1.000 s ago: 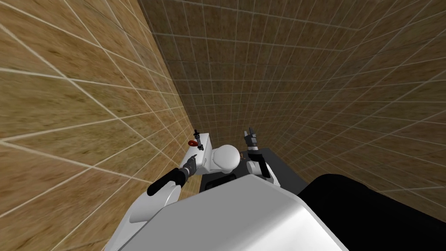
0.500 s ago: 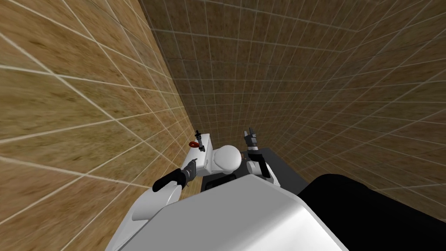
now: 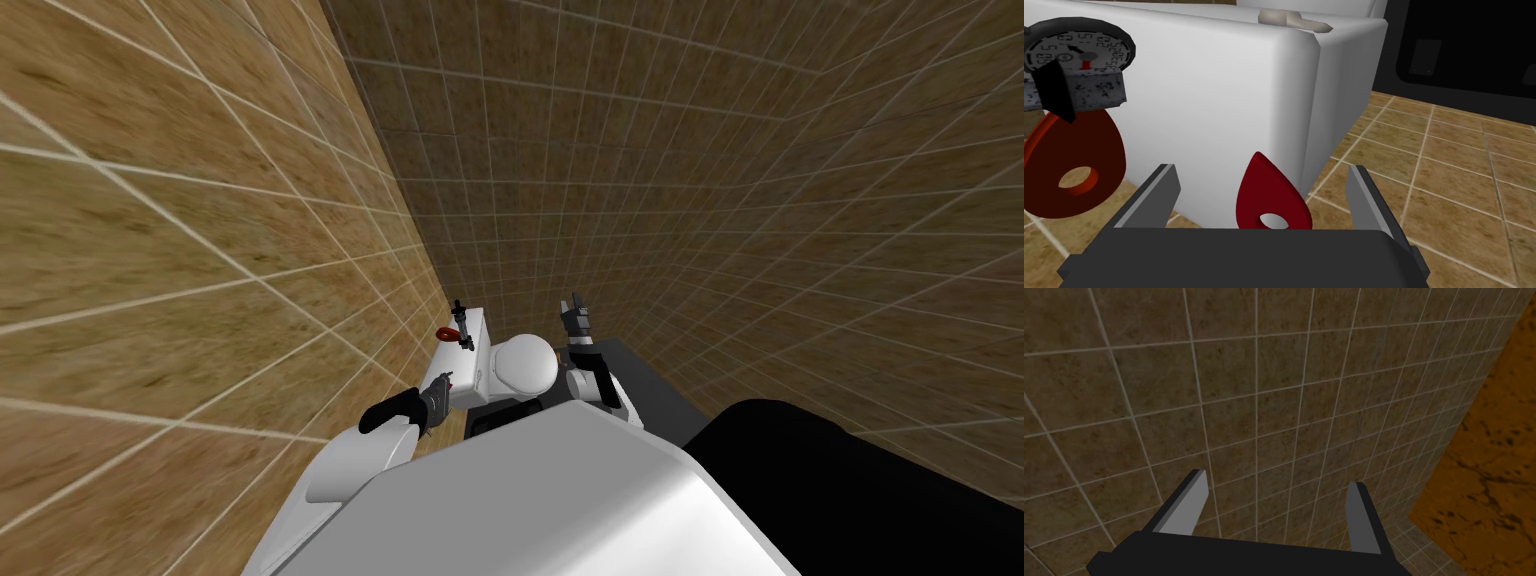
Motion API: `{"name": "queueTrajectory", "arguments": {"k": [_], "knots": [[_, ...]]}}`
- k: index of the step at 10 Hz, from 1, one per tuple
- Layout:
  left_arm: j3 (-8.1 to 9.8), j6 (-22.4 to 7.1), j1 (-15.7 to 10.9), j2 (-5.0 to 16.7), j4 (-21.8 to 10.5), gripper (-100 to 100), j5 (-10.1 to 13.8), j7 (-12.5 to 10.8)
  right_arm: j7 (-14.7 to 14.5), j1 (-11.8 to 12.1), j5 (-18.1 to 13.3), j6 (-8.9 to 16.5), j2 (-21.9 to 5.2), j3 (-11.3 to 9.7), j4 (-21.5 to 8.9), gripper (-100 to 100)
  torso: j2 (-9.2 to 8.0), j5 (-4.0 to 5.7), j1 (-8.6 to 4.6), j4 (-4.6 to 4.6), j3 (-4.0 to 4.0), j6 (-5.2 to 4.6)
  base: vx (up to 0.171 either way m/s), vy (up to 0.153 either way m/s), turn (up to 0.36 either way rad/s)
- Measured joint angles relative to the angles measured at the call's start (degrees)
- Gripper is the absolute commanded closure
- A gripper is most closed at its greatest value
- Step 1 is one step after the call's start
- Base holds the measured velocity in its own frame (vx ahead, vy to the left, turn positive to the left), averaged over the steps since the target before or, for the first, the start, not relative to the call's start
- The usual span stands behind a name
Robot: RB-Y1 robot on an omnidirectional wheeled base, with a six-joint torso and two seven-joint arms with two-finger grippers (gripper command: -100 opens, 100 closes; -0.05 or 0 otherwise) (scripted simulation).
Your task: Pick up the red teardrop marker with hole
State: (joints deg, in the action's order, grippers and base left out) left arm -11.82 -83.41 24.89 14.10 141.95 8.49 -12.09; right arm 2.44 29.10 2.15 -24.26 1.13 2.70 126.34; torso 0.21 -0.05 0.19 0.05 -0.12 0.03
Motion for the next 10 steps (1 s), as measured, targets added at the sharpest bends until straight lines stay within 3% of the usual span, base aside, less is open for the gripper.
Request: {"name": "queueTrajectory", "arguments": {"k": [10], "knots": [[-1.48, -12.3, -1.5, 2.4, 1.3, -100, -0.8, -2.1, 0.0, 0.0, 0.0, 0.0, 0.0, 0.0, 0.0, 0, -0.12, 0.03, -0.16, -0.02, 0.06, 0.00, 0.026, 0.032, -0.046]]}}
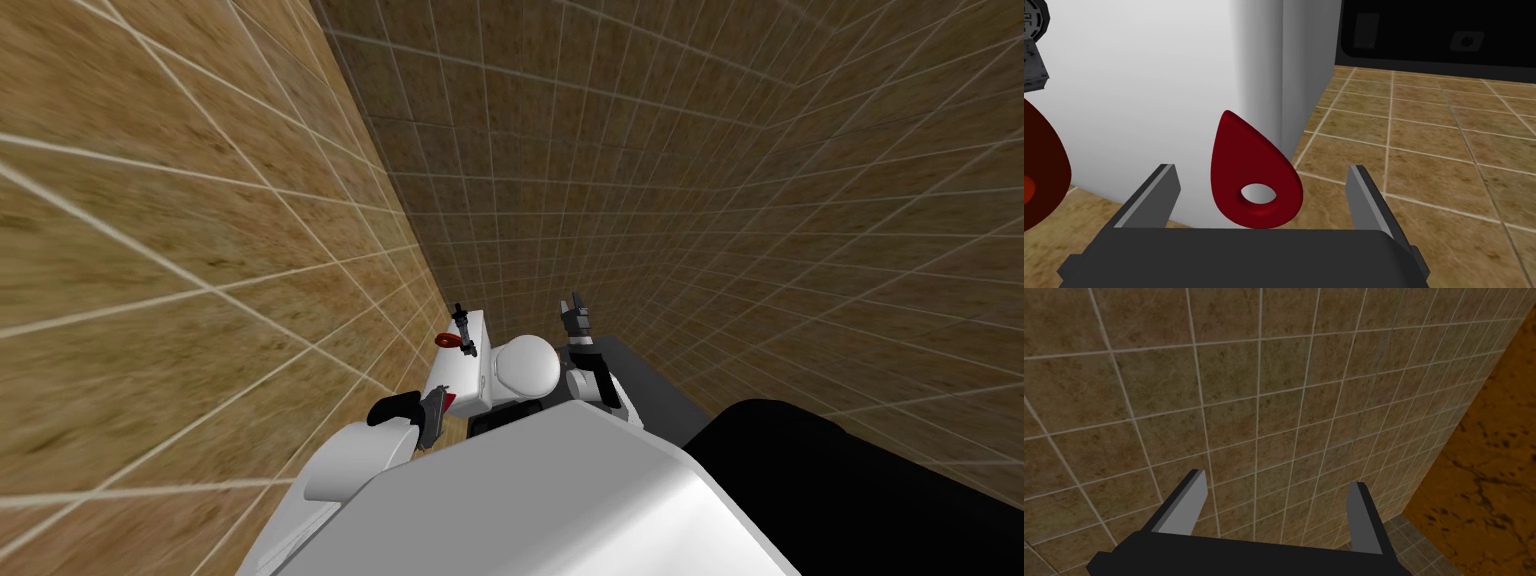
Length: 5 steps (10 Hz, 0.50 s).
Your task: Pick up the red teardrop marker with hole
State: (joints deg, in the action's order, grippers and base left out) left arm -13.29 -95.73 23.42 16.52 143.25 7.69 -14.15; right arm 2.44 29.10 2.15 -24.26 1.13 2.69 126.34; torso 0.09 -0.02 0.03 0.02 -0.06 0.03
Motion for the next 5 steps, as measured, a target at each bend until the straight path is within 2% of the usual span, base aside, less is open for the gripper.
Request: {"name": "queueTrajectory", "arguments": {"k": [1, 2, 5], "knots": [[-0.03, -0.2, 0.0, 0.0, 0.0, 0, 0.0, 0.0, 0.0, 0.0, 0.0, 0.0, 0.0, 0.0, 0.0, 0, -0.03, 0.01, -0.05, -0.01, 0.02, 0.01, 0.000, 0.000, 0.000], [-0.02, -0.2, 0.0, 0.0, 0.0, -100, 0.0, 0.0, 0.0, 0.0, 0.0, 0.0, 0.0, 0.0, 0.0, 0, -0.05, 0.02, -0.07, -0.01, 0.03, 0.01, -0.006, 0.000, -0.009], [0.27, 2.1, -0.8, -0.4, -3.2, -100, 0.0, 0.4, 0.0, 0.0, 0.0, 0.0, 0.0, 0.0, 0.0, 0, -0.09, 0.02, -0.09, -0.02, 0.05, 0.00, -0.011, -0.002, -0.009]]}}
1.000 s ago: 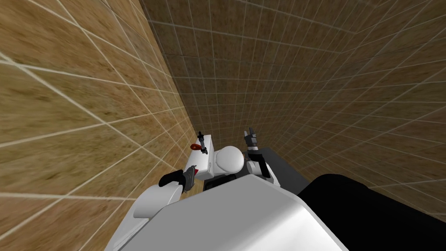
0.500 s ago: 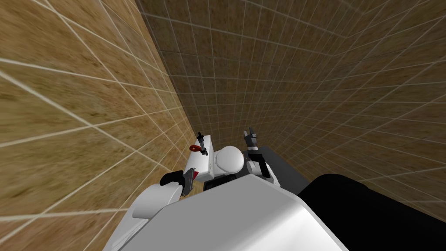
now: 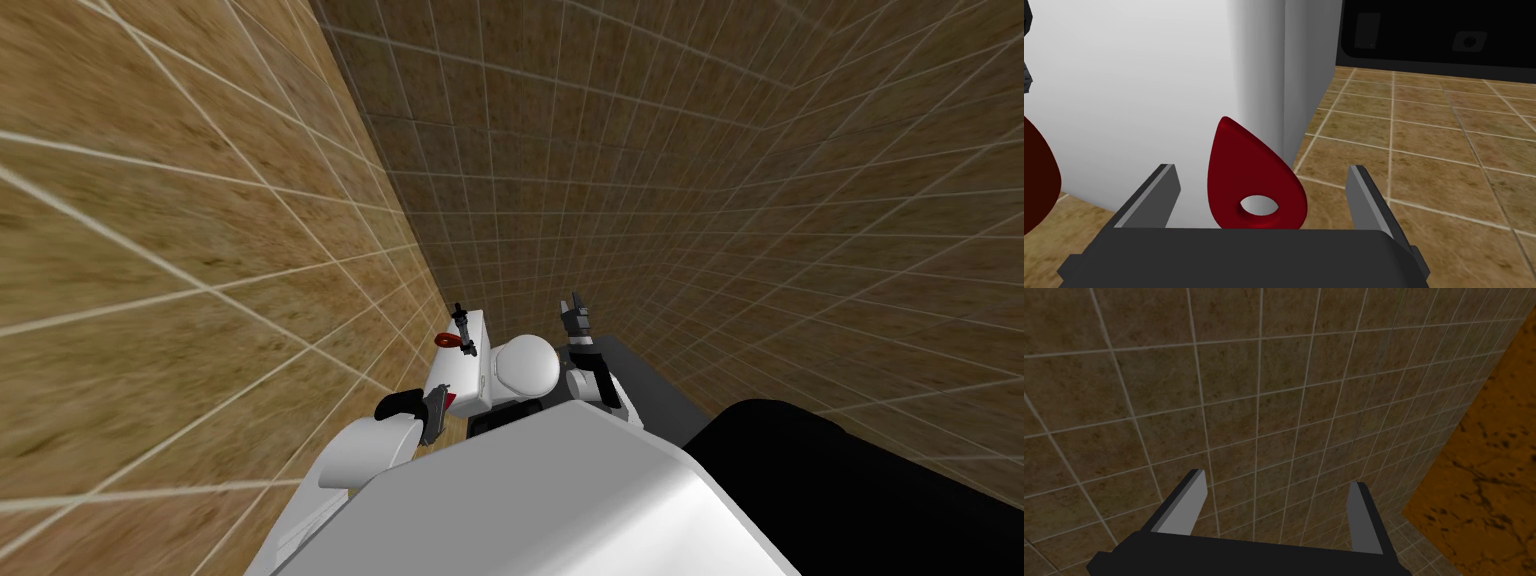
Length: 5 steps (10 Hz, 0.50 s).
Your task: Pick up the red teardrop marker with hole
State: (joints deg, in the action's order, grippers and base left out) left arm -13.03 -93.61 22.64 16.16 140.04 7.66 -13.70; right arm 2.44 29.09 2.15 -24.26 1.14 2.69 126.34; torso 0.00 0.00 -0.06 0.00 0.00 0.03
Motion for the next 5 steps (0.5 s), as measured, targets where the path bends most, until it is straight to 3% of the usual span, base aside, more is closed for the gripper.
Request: {"name": "queueTrajectory", "arguments": {"k": [2, 3, 5], "knots": [[0.00, 1.9, -0.3, -0.3, -2.2, -100, -0.2, 0.3, 0.0, 0.0, 0.0, 0.0, 0.0, 0.0, 0.0, 0, 0.00, 0.00, 0.00, 0.00, 0.00, 0.00, -0.005, -0.001, -0.004], [0.02, 2.1, -0.3, -0.3, -2.4, 100, -0.2, 0.4, 0.0, 0.0, 0.0, 0.0, 0.0, 0.0, 0.0, 0, 0.01, 0.00, 0.00, 0.00, 0.00, 0.00, 0.000, 0.000, 0.000], [0.02, 2.1, -0.3, -0.3, -2.3, 100, -0.2, 0.3, 0.0, 0.0, 0.0, 0.0, 0.0, 0.0, 0.0, 0, 0.02, 0.00, 0.02, 0.02, -0.02, 0.00, 0.000, 0.000, 0.000]]}}
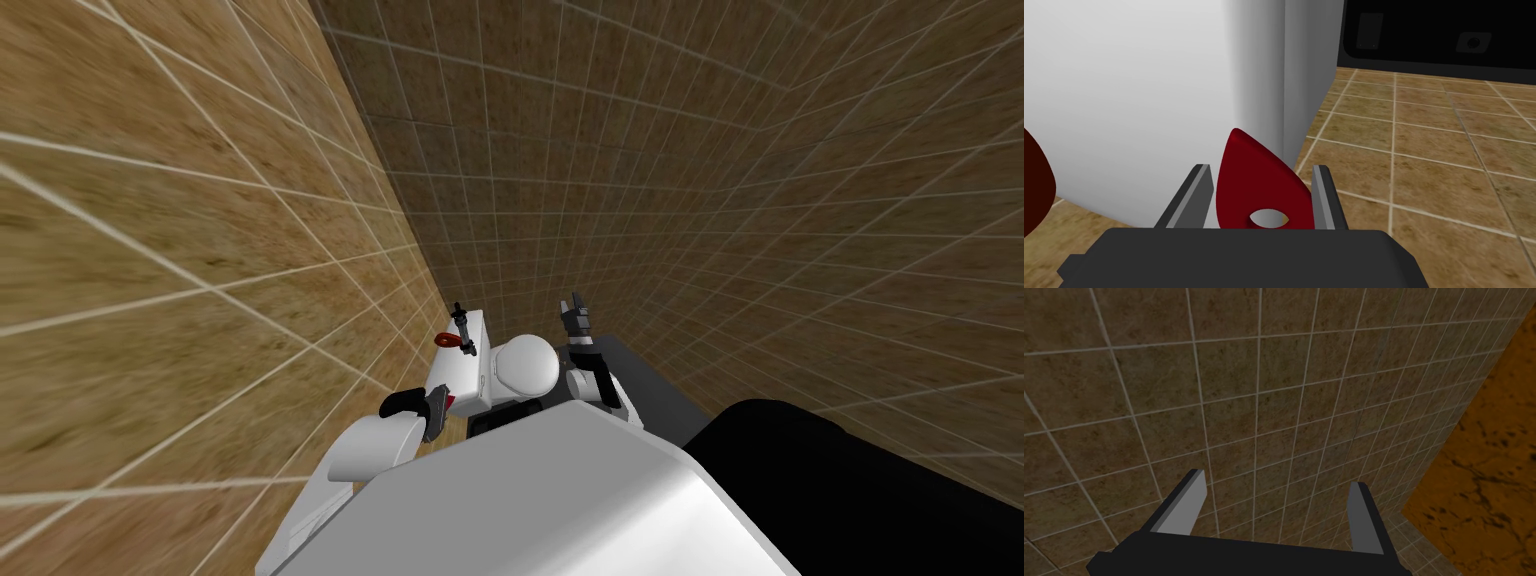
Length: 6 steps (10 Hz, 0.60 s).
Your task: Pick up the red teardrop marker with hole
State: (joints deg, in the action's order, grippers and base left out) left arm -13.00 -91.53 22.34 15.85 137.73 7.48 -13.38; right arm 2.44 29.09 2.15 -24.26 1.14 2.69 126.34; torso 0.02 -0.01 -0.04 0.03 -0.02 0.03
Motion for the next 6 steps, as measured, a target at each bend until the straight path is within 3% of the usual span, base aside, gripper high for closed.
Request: {"name": "queueTrajectory", "arguments": {"k": [2, 3, 4, 6], "knots": [[0.00, 0.0, 0.0, 0.0, 0.0, 100, 0.0, 0.0, 0.0, 0.0, 0.0, 0.0, 0.0, 0.0, 0.0, 0, 0.02, 0.00, 0.00, 0.00, -0.01, 0.00, 0.000, 0.000, 0.000], [0.00, 0.0, 0.0, 0.0, 0.0, 0, 0.0, 0.0, 0.0, 0.0, 0.0, 0.0, 0.0, 0.0, 0.0, 0, 0.02, -0.01, 0.01, 0.00, -0.01, 0.00, 0.000, 0.000, 0.000], [0.00, 0.0, 0.0, 0.0, 0.0, 100, 0.0, 0.0, 0.0, 0.0, 0.0, 0.0, 0.0, 0.0, 0.0, 0, 0.02, -0.01, 0.01, 0.00, -0.01, 0.00, 0.007, 0.001, 0.011], [-0.23, -1.6, 0.5, 0.3, 2.1, 100, 0.0, -0.3, 0.0, 0.0, 0.0, 0.0, 0.0, 0.0, 0.0, 0, 0.04, 0.00, 0.00, 0.00, -0.02, 0.02, 0.016, 0.002, 0.012]]}}
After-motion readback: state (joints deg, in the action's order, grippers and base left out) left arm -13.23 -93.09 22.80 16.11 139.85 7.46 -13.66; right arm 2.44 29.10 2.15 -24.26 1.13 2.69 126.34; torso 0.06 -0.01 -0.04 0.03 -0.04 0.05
